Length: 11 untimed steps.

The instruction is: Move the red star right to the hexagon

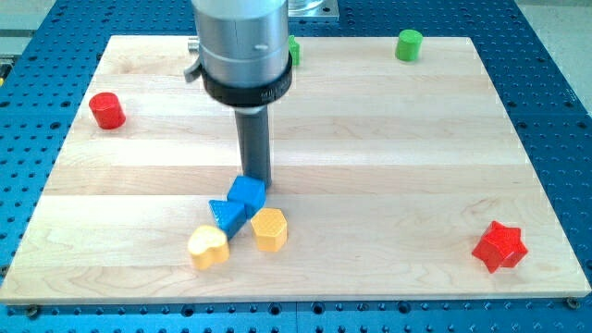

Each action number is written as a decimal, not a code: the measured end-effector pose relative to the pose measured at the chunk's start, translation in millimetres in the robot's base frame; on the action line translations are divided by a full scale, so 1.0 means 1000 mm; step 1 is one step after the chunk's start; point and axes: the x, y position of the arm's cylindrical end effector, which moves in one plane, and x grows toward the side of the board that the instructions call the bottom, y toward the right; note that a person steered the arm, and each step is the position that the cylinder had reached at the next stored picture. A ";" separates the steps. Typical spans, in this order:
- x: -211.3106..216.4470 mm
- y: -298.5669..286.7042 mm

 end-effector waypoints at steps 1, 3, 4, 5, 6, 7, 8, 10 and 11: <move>0.005 0.001; 0.005 0.001; -0.010 0.006; -0.027 0.053; -0.032 0.143; -0.031 0.169; -0.001 0.250; 0.077 0.348; 0.091 0.298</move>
